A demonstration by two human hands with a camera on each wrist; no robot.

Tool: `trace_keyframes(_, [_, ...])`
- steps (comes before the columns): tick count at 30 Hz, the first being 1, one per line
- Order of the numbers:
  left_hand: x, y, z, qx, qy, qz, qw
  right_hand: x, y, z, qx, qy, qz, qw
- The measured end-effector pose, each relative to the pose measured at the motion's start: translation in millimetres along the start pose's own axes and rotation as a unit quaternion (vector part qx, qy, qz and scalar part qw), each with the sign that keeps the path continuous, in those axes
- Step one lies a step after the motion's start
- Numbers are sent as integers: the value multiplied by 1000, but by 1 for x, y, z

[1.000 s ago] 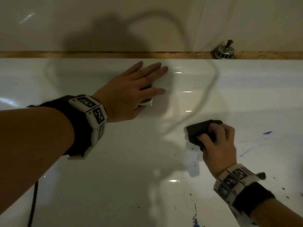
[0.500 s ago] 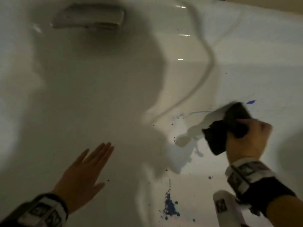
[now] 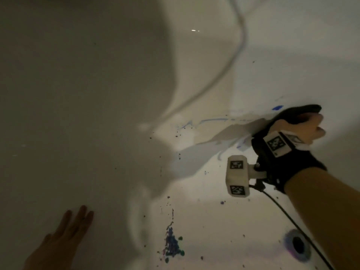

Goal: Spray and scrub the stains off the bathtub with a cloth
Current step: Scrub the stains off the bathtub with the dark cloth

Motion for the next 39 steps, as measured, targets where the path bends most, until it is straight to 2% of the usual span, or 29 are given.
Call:
trace_keyframes(3, [5,0,-5,21,11,24,999,16,38,5,14,-62,72,995])
trace_keyframes(7, [5,2,-3,-3,-17,32,999,31,89,10,37,-157,148,976])
trace_keyframes(11, [0,10,1,-15,-6,32,999,34,134,8,97,-117,202,968])
trace_keyframes(13, [-1,13,2,-18,4,36,999,36,156,7,120,-79,258,956])
trace_keyframes(15, [-5,16,4,-18,7,32,999,37,177,2,177,-22,292,940])
trace_keyframes(18, [-8,21,5,-31,9,31,999,28,207,-9,292,76,350,887])
trace_keyframes(20, [-8,23,7,-33,5,28,999,19,229,-18,363,102,423,824])
trace_keyframes(22, [-9,25,9,-36,8,26,999,6,248,-22,448,115,483,744])
trace_keyframes(23, [-9,26,10,-37,8,25,999,-2,253,-21,475,108,496,719])
trace_keyframes(24, [-9,28,11,-39,6,24,999,-7,254,-16,479,73,496,720])
trace_keyframes(25, [-10,29,12,-43,3,22,999,-11,251,-8,461,23,487,742])
trace_keyframes(26, [-11,30,12,-47,1,20,999,-14,241,2,423,-22,454,784])
trace_keyframes(28, [-12,32,14,-51,0,21,998,-25,211,23,332,-76,333,879])
trace_keyframes(30, [-14,33,15,-48,6,22,999,-26,183,33,253,-100,274,922])
trace_keyframes(32, [-15,33,16,-53,9,20,998,-9,167,27,198,-137,271,932])
trace_keyframes(34, [-15,33,16,-64,5,16,998,16,171,12,178,-144,292,929])
trace_keyframes(37, [-14,33,15,-73,5,10,997,27,198,-4,176,-96,325,924])
trace_keyframes(39, [-14,32,14,-78,7,8,997,20,213,-10,196,-66,356,911])
Point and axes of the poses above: each hand's wrist, its own y-axis away from the middle knuckle, its own z-axis out of the back of the hand, x = y × z, the point moved 5 cm from there along -y, towards the middle knuckle, and after that the axes turned 13 degrees about -x, right-handed, at the moved point
